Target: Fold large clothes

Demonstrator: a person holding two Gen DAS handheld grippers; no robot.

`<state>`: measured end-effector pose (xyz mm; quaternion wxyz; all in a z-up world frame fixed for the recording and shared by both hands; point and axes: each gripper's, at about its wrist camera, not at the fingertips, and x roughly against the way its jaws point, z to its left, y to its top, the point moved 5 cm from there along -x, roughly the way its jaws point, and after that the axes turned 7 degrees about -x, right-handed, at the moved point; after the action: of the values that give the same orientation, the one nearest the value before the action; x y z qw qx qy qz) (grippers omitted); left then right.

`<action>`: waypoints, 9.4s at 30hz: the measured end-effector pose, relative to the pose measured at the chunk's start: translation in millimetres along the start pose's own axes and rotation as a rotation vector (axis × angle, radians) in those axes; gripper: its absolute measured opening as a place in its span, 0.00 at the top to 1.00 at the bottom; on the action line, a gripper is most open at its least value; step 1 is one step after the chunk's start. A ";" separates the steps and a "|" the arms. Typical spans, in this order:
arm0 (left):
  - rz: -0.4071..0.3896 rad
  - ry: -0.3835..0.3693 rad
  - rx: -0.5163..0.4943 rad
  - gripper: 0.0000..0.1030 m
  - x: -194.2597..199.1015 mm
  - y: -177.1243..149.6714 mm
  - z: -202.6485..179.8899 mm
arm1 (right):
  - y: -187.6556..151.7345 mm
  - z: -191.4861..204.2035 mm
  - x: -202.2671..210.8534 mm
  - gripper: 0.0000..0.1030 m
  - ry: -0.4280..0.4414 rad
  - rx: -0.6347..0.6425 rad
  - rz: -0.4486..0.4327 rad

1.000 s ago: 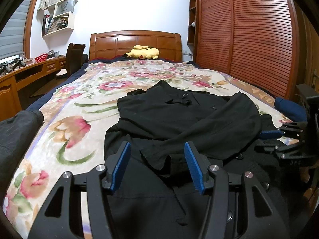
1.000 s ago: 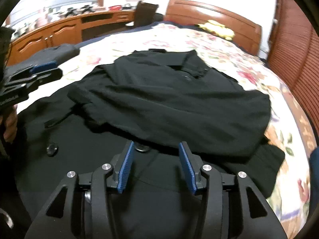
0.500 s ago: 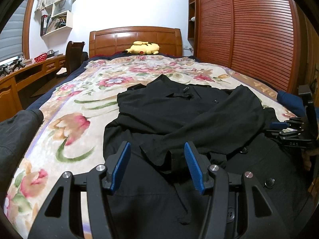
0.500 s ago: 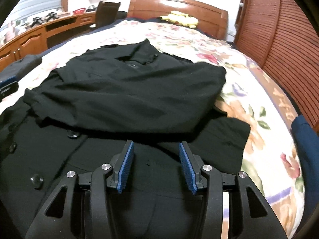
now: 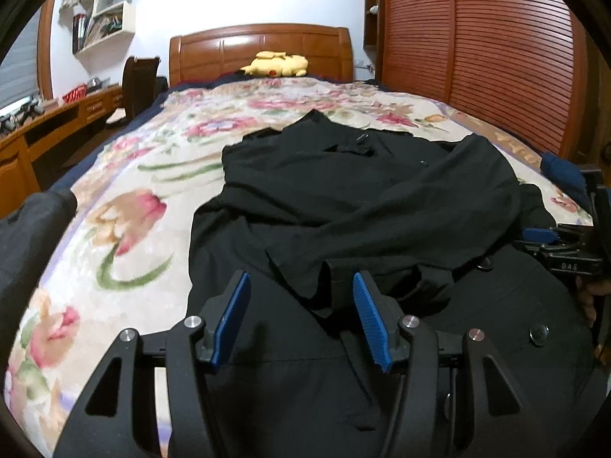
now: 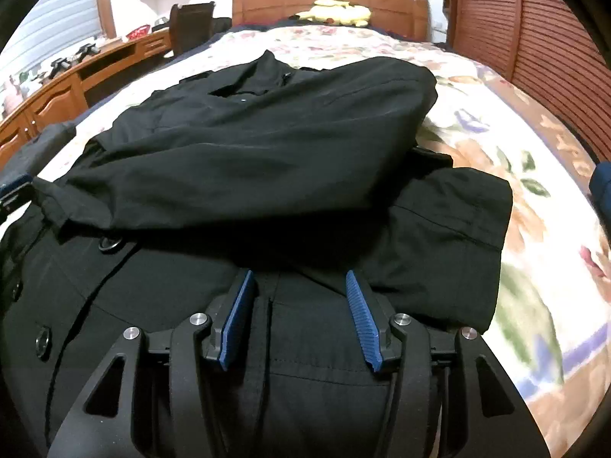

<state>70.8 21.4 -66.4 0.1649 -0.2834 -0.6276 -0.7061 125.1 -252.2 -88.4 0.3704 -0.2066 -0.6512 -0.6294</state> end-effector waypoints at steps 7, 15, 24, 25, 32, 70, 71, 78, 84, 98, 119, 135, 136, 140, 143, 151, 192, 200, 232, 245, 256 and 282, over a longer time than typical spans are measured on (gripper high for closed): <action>0.026 -0.021 -0.007 0.47 -4.5 0.0 -1.4 | -1.8 -0.2 1.9 0.49 -0.021 0.007 -0.031; 0.075 -0.042 -0.039 0.47 -14.7 13.3 -16.8 | -2.4 -1.2 4.1 0.49 -0.012 0.001 -0.048; 0.067 -0.110 -0.079 0.99 -7.4 22.5 -27.0 | -2.4 -2.5 5.3 0.49 0.005 -0.007 -0.053; 0.046 -0.109 -0.093 1.00 1.9 27.7 -25.5 | -2.2 -2.3 5.3 0.49 0.005 -0.007 -0.054; -0.053 -0.014 -0.120 1.00 62.2 54.9 3.6 | -2.1 -2.4 6.1 0.49 0.010 -0.010 -0.060; 0.010 0.031 -0.068 0.51 87.8 -0.8 22.4 | -34.5 -4.0 125.3 0.49 -0.032 0.047 -0.109; 0.010 0.036 -0.061 0.51 85.4 0.1 25.2 | -35.4 -2.6 129.1 0.49 -0.035 0.054 -0.112; 0.056 0.069 -0.035 0.51 57.0 3.3 47.4 | -36.7 5.4 130.8 0.49 -0.088 0.106 -0.114; 0.136 0.043 -0.070 0.51 44.2 -31.2 39.0 | -41.2 10.3 127.9 0.49 -0.054 0.091 -0.112; 0.165 0.045 -0.078 0.50 57.1 -65.8 35.2 | -57.8 10.6 120.3 0.43 -0.053 0.086 -0.092; 0.123 0.057 -0.065 0.50 105.2 -106.6 46.0 | -87.7 -30.4 105.0 0.38 -0.082 0.039 -0.001; 0.074 -0.031 -0.059 0.72 129.4 -132.5 34.7 | -108.3 -21.6 115.4 0.38 0.009 0.023 0.020; 0.075 -0.029 -0.060 0.72 129.5 -132.7 33.9 | -109.4 -19.6 115.6 0.38 0.013 0.026 0.023; 0.082 -0.027 -0.059 0.72 129.4 -133.3 33.0 | -114.2 -14.1 116.3 0.42 0.037 0.033 0.034; 0.084 -0.036 -0.069 0.80 131.2 -133.8 30.8 | -116.5 -11.3 115.9 0.45 0.054 0.033 0.040; 0.054 -0.046 -0.074 0.96 145.3 -126.8 24.1 | -118.3 -4.6 117.7 0.54 0.077 0.049 0.054; -0.326 0.026 -0.062 0.98 266.7 -22.2 48.7 | -3.0 10.3 257.4 1.00 0.101 0.082 -0.370; -0.283 0.056 -0.035 0.98 211.6 6.9 68.0 | 24.5 -3.1 207.2 1.00 0.085 0.064 -0.339; -0.165 0.210 0.001 0.97 -53.8 163.7 154.8 | 246.0 -29.7 -57.2 1.00 -0.126 0.047 -0.258; -0.078 0.111 -0.060 0.74 -34.4 107.1 113.0 | 226.1 -14.9 -88.7 0.91 -0.120 0.046 -0.169; -0.059 0.056 -0.060 0.57 6.1 46.2 70.3 | 201.4 20.2 -49.4 0.48 -0.038 0.122 -0.231; -0.076 0.047 0.016 0.57 7.9 18.3 89.7 | 148.3 195.1 -109.8 0.85 0.099 0.532 0.024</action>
<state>92.7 107.4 -42.5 0.1552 -0.2413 -0.6396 -0.7131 261.1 -22.6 -58.0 0.4504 -0.0790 -0.7722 -0.4411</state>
